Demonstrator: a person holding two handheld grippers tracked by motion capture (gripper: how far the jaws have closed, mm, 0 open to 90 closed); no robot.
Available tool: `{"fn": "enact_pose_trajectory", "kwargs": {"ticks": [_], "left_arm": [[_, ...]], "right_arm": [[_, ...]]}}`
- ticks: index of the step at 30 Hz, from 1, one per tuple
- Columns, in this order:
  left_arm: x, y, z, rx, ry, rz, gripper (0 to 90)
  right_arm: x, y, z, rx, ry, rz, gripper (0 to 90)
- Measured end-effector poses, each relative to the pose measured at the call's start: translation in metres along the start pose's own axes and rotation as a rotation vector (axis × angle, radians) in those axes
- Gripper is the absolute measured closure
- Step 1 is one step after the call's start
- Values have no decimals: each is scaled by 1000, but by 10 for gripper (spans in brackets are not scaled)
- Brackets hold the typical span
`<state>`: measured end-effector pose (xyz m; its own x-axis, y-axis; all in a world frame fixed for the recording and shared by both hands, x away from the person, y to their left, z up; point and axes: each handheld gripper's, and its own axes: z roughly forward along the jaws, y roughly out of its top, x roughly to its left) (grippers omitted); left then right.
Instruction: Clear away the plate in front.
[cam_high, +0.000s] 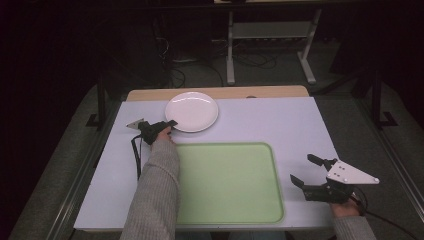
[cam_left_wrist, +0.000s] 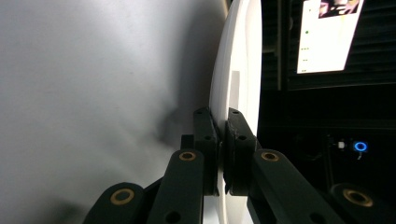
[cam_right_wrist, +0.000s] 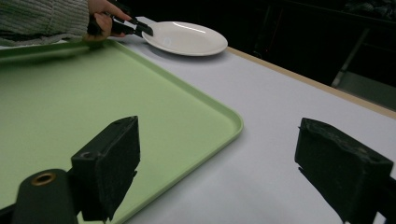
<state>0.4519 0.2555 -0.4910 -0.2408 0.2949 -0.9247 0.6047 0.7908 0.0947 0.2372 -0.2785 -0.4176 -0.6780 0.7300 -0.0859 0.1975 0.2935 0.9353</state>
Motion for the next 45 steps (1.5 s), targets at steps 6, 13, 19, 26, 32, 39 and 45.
{"fn": "enact_pose_trajectory", "kwargs": {"ticks": [6,13,19,26,32,39,45], "left_arm": [[-3,2,-5,-1,-42,9,854],[-9,4,-13,1,-94,40,854],[-13,5,-22,-5,-144,53,854],[-19,5,-30,10,-166,74,855],[-27,3,-39,7,-175,119,855],[-34,2,-48,26,-183,156,857],[-25,-6,-57,32,-171,144,858]], "right_arm": [[0,0,-1,-3,1,-4,132],[1,0,-1,-2,1,-6,132],[1,0,-1,-2,-4,-7,132],[1,0,-1,1,-7,-8,132],[1,0,0,1,-6,-7,132],[2,0,0,6,-9,-12,132],[2,0,0,7,-10,-13,132]]}}
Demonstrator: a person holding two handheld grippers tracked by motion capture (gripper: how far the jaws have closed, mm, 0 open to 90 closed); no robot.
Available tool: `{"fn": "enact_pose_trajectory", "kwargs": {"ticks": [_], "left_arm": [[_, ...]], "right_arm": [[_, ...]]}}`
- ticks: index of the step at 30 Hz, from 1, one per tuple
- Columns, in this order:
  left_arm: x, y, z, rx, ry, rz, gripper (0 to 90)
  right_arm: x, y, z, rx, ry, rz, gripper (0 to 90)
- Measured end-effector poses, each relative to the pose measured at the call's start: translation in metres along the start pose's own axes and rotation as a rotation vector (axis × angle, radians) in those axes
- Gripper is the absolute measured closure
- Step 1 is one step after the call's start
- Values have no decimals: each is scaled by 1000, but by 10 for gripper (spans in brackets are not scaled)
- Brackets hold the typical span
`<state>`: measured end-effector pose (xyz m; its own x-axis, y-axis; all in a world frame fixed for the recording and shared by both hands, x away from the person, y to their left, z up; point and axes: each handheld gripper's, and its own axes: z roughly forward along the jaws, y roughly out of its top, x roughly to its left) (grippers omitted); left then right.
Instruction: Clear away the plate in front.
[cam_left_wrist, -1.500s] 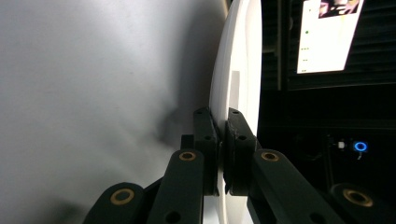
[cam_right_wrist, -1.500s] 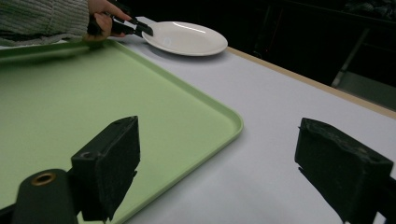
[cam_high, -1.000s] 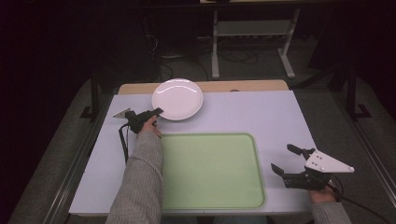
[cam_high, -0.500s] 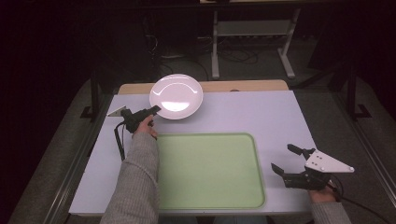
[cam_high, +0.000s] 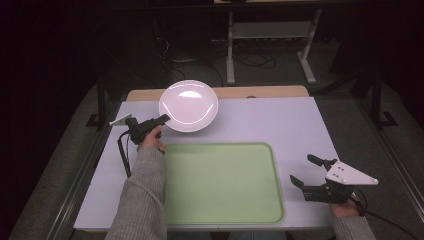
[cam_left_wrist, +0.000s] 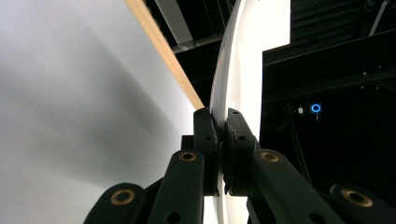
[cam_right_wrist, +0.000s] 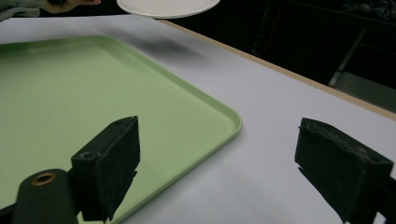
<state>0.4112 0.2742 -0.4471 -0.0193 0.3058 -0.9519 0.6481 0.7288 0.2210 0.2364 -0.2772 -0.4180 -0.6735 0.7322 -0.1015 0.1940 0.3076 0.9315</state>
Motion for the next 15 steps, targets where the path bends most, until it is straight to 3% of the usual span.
{"fn": "enact_pose_trajectory", "kwargs": {"ticks": [6,15], "left_arm": [[15,-11,-6,27,33,2,857],[15,-18,-13,76,35,37,856]], "right_arm": [[1,1,0,1,3,-6,132],[0,0,0,3,-7,4,132]]}}
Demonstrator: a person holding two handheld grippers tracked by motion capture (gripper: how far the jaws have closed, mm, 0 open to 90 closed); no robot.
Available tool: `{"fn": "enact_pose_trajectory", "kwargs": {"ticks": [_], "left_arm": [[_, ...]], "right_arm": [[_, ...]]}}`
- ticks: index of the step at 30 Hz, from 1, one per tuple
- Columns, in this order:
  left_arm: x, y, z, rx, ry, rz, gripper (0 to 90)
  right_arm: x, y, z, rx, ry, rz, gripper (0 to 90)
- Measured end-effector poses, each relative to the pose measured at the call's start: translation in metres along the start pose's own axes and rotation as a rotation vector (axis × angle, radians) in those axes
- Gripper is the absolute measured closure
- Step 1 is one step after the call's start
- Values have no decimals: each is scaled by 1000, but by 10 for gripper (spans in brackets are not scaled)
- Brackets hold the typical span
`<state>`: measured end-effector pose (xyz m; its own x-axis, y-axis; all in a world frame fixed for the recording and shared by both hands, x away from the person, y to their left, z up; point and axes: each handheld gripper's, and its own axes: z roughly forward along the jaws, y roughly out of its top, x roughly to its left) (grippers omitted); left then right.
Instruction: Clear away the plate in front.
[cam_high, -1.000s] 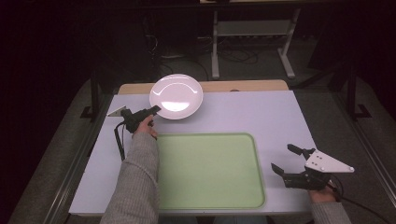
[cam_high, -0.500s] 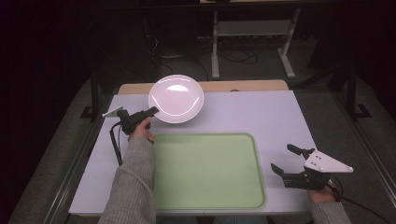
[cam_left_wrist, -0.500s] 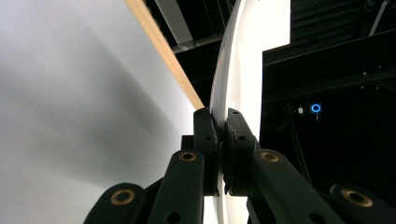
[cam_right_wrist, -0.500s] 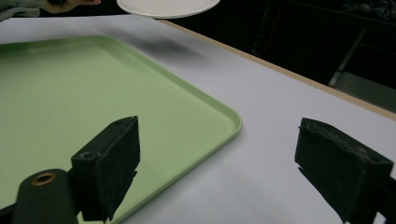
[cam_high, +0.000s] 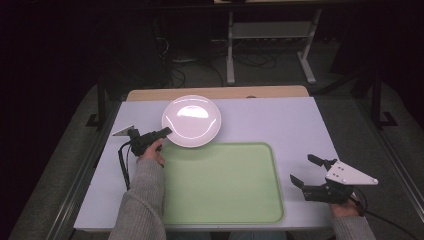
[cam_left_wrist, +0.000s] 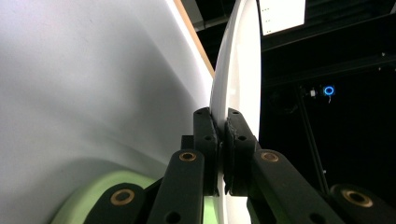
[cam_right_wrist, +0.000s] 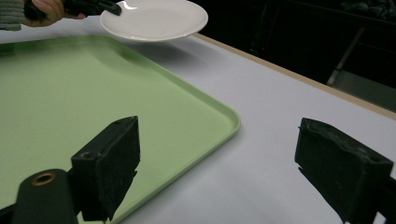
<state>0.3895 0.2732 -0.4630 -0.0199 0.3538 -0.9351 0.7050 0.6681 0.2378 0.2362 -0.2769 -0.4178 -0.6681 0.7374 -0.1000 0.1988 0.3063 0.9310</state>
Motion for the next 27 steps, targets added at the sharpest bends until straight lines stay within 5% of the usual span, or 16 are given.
{"fn": "enact_pose_trajectory", "kwargs": {"ticks": [27], "left_arm": [[-6,-17,1,157,9,107,855]], "right_arm": [[2,1,1,4,4,-7,132]]}}
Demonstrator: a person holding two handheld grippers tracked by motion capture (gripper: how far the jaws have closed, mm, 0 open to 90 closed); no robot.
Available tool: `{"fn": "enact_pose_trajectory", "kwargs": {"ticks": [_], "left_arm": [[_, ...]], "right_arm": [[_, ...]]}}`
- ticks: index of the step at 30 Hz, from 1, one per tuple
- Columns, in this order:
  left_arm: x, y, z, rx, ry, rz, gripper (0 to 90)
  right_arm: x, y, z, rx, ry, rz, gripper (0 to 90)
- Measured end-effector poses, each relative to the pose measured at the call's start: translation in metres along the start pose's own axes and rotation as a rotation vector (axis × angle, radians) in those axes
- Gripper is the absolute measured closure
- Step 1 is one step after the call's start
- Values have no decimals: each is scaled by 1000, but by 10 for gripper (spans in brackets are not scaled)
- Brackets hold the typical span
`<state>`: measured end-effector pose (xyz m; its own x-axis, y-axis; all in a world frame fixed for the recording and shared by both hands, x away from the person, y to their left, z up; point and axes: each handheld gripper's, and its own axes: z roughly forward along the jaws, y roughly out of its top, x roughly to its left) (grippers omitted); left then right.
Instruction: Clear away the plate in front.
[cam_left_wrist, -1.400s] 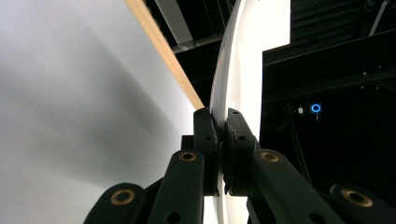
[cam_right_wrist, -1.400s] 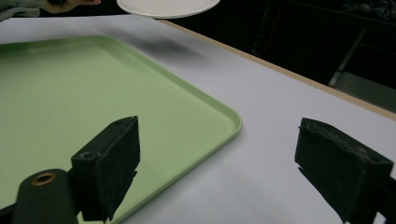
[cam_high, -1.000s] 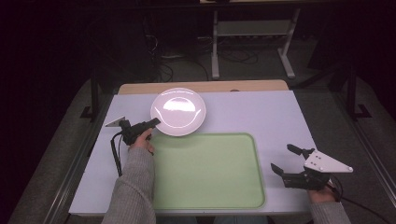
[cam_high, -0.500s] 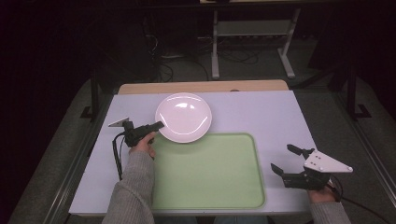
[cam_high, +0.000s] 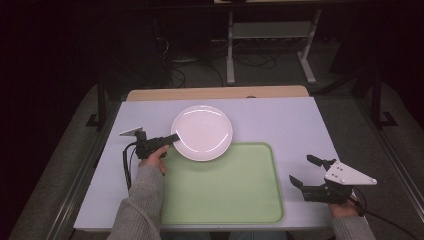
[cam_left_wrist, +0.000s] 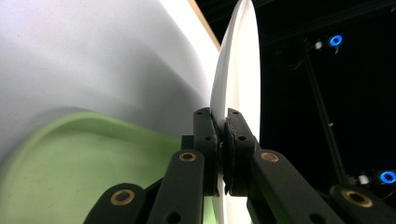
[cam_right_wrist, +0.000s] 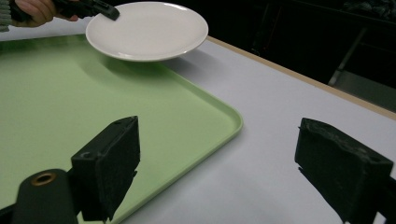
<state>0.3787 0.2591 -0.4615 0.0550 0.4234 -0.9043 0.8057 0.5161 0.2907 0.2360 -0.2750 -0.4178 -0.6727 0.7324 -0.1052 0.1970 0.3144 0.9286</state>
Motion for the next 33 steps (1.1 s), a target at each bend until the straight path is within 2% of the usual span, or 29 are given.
{"fn": "enact_pose_trajectory", "kwargs": {"ticks": [4,7,8,9,12,16,17,20,21,33], "left_arm": [[0,-1,-1,24,8,23,854],[-3,-4,-2,52,17,72,857],[-3,-4,-2,52,17,72,857],[-4,-6,-1,77,34,94,857],[-7,-9,-1,103,42,123,856],[-9,-13,-2,120,24,129,857],[-13,-15,-3,131,8,142,857],[-14,-17,-4,137,-16,136,857],[-16,-20,-7,142,-40,142,857],[-30,-36,-15,200,-71,211,857]], "right_arm": [[0,0,0,2,0,1,132],[0,0,0,4,0,1,132],[0,0,0,4,0,1,132],[0,0,1,4,0,-1,132],[0,0,0,4,1,-1,132],[0,0,0,4,0,0,132],[0,0,1,4,1,0,132],[0,0,1,5,2,-2,132],[1,0,1,4,2,-2,132],[1,0,1,3,1,-1,132]]}}
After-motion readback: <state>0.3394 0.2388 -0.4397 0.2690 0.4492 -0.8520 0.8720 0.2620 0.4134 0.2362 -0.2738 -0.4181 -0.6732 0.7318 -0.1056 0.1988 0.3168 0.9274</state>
